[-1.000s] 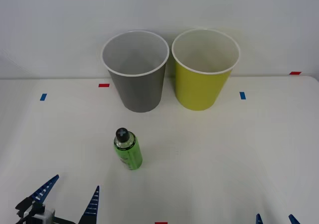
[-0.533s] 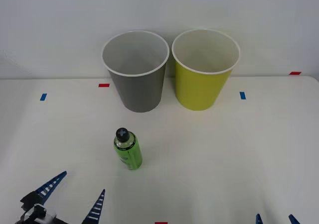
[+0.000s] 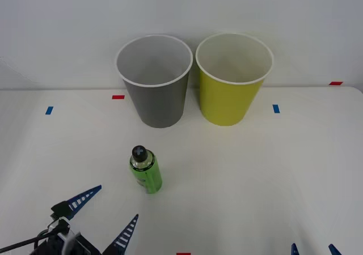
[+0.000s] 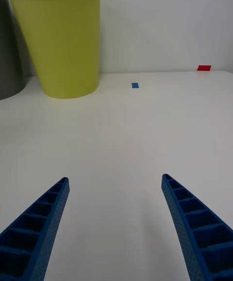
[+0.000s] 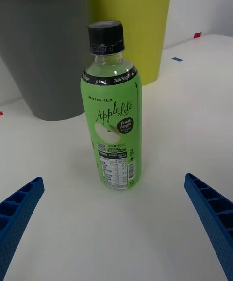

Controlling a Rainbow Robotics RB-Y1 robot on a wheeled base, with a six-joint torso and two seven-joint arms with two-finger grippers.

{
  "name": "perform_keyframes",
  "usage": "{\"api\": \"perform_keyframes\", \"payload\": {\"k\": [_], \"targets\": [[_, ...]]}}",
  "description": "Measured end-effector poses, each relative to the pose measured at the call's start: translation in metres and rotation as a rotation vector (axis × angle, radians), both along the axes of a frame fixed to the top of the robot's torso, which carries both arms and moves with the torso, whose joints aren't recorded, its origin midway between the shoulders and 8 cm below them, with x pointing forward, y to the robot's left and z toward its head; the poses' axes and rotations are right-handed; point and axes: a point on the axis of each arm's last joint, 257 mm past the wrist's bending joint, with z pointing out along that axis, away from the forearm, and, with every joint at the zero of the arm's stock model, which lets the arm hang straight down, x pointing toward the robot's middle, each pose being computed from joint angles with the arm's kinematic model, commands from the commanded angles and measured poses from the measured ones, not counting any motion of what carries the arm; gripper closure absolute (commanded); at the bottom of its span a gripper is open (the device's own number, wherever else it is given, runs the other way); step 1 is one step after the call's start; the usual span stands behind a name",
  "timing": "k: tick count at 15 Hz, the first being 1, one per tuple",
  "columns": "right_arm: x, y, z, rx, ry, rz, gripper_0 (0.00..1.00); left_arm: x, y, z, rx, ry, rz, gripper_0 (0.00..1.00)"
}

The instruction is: Put cans in the gray bin and PET bottles in the light green bin.

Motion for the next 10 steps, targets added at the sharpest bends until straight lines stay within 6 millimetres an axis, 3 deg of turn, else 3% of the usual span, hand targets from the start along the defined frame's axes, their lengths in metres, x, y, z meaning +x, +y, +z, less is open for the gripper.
{"api": "perform_keyframes", "payload": {"k": [4,10], "targets": [[0.000,0.000,0.000,0.000,0.000,0.000,0.35,0.018,-0.010,-0.007,-0.021,-0.003,-0.034,0.00],[0.000,0.000,0.000,0.000,0.000,0.000,0.36,0.040,-0.017,0.003,-0.053,-0.028,-0.050,0.00]]}}
